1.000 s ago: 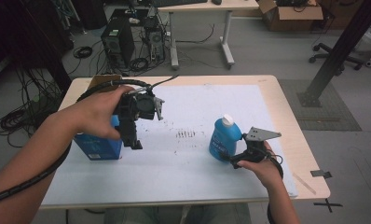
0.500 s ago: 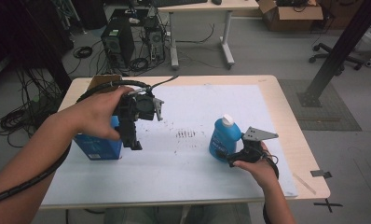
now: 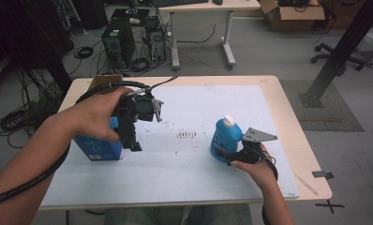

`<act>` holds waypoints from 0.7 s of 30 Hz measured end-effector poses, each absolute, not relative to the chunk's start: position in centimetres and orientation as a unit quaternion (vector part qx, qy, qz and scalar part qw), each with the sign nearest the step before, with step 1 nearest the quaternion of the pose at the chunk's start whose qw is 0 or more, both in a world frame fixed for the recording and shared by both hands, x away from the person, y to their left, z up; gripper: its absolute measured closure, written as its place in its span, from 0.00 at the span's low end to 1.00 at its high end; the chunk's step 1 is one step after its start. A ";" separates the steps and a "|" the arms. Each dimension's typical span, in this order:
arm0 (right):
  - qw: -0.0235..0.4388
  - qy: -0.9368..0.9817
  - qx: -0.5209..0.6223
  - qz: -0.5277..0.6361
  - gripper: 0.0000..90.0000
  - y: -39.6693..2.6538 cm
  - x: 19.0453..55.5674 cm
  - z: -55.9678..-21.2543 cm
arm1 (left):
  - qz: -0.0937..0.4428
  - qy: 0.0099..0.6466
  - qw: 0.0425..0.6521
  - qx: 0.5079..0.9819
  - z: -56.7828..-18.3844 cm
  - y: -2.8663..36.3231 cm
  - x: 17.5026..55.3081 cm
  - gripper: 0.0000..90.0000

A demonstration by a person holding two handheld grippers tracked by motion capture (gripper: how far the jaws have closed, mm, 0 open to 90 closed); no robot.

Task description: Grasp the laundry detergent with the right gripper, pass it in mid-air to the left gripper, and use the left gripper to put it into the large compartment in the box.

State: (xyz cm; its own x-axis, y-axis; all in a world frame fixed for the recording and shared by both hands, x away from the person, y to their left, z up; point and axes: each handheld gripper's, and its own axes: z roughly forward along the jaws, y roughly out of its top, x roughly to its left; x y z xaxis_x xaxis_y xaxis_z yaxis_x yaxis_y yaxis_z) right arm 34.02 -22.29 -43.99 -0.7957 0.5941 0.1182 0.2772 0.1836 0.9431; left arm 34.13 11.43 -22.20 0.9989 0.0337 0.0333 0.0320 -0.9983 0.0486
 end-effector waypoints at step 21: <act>0.162 0.755 0.281 0.570 0.29 -22.1 34.0 -44.2 | 0.017 0.015 0.021 1.000 -22.4 11.3 34.3 0.00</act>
State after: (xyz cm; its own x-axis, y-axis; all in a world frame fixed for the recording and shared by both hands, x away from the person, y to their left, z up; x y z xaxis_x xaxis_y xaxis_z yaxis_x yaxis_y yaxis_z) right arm 33.96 -22.07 -44.19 -0.7901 0.6082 0.0761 0.2400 0.1927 0.9515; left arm 34.28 11.28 -22.42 0.9990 0.0312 0.0326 0.0298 -0.9986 0.0427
